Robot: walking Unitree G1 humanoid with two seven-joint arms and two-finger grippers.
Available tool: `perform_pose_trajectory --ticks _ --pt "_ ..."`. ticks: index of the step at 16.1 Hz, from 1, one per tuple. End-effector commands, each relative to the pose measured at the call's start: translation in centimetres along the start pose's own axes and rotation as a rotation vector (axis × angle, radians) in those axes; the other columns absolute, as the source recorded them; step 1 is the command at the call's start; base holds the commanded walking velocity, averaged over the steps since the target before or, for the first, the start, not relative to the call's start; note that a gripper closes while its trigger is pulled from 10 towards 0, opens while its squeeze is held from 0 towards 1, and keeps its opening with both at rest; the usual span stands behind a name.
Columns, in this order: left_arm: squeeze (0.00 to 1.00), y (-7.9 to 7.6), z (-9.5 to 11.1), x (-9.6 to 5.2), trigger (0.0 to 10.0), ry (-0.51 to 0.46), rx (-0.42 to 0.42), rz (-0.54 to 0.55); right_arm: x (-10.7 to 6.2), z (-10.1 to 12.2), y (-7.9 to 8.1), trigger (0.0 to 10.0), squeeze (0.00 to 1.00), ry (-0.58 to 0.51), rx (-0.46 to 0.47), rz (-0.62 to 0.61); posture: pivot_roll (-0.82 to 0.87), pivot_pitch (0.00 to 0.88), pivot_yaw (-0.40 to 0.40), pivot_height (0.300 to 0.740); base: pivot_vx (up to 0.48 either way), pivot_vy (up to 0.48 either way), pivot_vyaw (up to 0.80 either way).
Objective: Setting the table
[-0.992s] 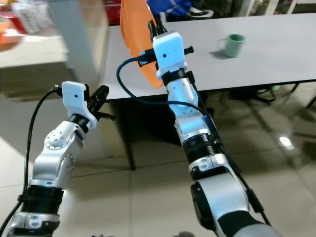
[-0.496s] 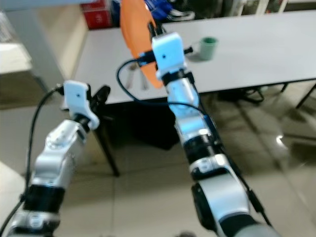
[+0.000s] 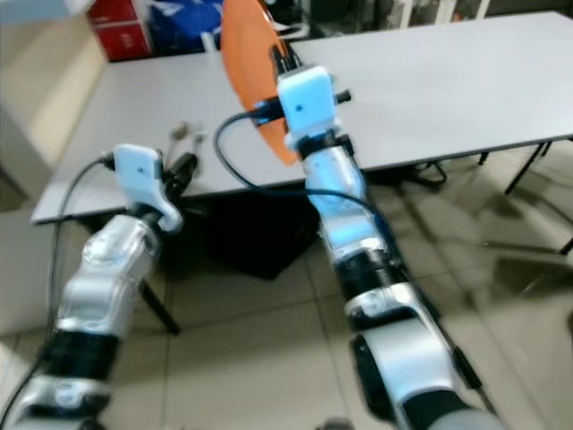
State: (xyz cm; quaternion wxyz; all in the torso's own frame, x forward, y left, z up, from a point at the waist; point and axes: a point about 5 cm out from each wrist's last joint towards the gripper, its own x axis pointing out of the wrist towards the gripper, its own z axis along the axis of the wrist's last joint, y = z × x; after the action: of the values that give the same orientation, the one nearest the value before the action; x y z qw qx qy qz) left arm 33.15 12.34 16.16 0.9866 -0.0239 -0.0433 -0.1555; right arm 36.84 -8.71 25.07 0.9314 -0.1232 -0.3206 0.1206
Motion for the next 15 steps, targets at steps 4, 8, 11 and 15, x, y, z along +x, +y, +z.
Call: perform_pose_trajectory --ticks 4,8,11,15 --pt "0.0 1.58 0.7 0.01 10.0 -0.019 0.033 0.061 1.03 1.6 0.79 0.0 0.0 -0.066 0.021 0.018 -0.08 0.0 0.083 0.74 0.0 0.0 0.0" --pt "0.0 1.73 0.69 0.15 10.0 -0.021 0.022 0.077 1.0 1.55 0.8 0.0 0.0 -0.065 0.019 0.025 -0.09 0.0 0.08 0.74 0.0 0.0 0.0" --pt "0.0 1.72 0.63 0.14 10.0 -0.022 0.014 0.08 1.0 1.55 0.79 0.0 0.0 -0.064 0.016 0.026 -0.08 0.0 0.079 0.74 0.0 0.0 0.0" --pt "0.0 1.66 0.59 0.13 10.0 -0.012 0.051 0.075 0.96 1.55 0.82 0.0 0.0 -0.064 0.015 0.03 -0.09 0.0 0.08 0.74 0.114 0.0 0.0"
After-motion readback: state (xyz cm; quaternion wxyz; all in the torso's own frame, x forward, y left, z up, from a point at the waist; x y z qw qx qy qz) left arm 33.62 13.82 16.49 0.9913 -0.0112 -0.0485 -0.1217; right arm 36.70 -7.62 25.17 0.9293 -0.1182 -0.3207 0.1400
